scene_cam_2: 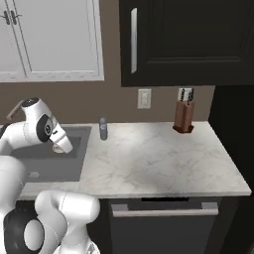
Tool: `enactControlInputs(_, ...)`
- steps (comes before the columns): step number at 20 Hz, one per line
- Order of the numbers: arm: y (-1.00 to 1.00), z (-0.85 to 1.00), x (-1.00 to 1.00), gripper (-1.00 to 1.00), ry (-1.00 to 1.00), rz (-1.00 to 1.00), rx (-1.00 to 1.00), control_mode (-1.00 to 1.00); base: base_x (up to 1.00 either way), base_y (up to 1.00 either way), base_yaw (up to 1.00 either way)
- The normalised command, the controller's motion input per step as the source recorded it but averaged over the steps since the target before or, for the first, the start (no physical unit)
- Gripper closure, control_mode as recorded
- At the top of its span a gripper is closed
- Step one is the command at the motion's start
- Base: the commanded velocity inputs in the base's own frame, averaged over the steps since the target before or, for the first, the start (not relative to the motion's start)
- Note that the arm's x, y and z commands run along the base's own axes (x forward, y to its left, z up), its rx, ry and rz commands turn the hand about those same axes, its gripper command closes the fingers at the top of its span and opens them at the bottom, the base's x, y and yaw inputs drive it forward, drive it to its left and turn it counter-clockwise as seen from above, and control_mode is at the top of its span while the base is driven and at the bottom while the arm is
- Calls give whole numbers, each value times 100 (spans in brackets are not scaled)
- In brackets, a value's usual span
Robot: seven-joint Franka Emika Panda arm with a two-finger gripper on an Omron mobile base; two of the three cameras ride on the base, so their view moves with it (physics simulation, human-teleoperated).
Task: Turn on the sink faucet. Then move the garlic from the counter to the sink. Turn off the sink. Move the vegetable from the sink to the pot next to the stove. Finally move the pot to the rear right burner.
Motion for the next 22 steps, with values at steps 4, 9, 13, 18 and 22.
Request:
enactControlInputs(4,0,0,0,100,0,0,0,100,-36,-21,-38)
enactControlInputs(9,0,0,0,100,0,0,0,100,-44,-18,-40)
enactControlInputs(13,0,0,0,100,0,0,0,100,-47,-19,-41)
enactControlInputs(18,0,0,0,100,0,0,0,100,-38,-17,-40)
enactControlInputs(22,0,0,0,100,0,0,0,100,-33,-28,-40)
